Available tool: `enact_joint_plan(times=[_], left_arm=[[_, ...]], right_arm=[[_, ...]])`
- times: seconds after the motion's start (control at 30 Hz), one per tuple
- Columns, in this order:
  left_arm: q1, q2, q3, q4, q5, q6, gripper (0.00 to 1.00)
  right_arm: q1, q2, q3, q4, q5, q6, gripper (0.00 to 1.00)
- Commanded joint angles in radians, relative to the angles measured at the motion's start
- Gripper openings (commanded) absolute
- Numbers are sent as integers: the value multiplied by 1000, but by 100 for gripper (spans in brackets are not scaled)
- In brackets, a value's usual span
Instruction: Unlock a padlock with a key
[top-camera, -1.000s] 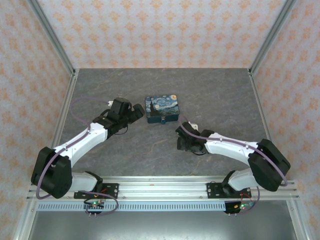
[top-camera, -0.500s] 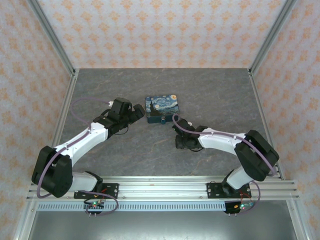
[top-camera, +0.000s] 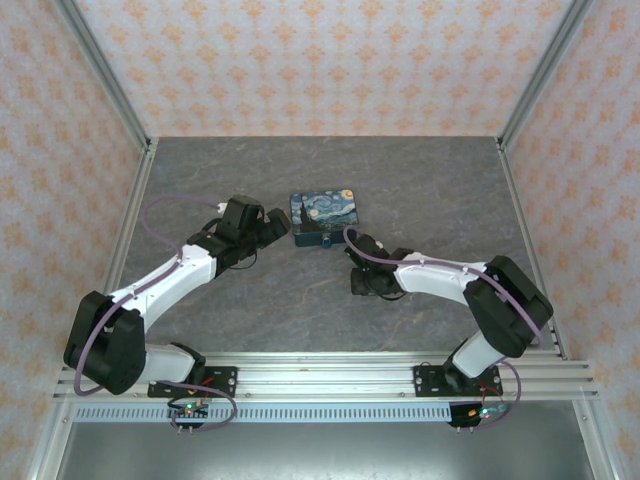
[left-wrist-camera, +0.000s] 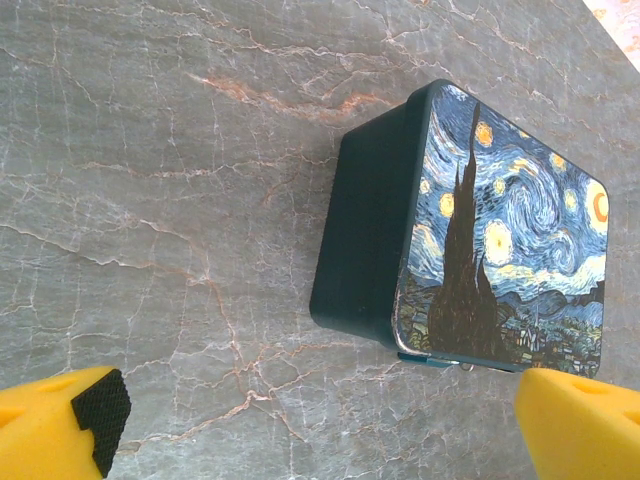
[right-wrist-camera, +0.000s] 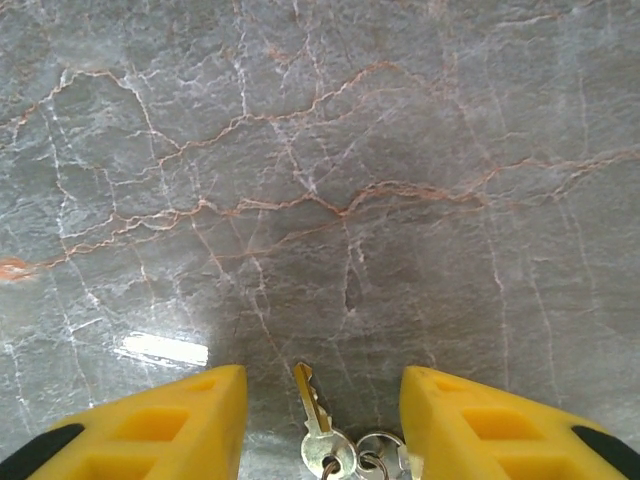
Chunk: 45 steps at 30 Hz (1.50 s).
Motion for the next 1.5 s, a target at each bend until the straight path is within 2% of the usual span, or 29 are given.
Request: enact_joint_plan(times=[0.0, 0.3, 0.47, 0.83, 1.17, 1.47], left_arm=[[-4, 10, 0, 9, -12, -9, 100], [-4, 22, 5, 15, -10, -10, 100], [-6, 25, 3, 17, -10, -13, 100], [-6, 24, -1, 16, -12, -12, 100], [-5, 30, -1, 21, -11, -16, 100], [-5, 28, 0, 18, -12, -21, 100]], right_arm=[[-4, 9, 0, -21, -36, -18, 44], [-4, -67, -66, -45, -139, 14, 39], [-4, -83, -73, -47, -157, 22, 37], [-4, -7, -6, -90, -80, -38, 34], [60, 34, 39, -192, 4, -110, 31], [97, 111, 42, -194, 54, -106, 21]])
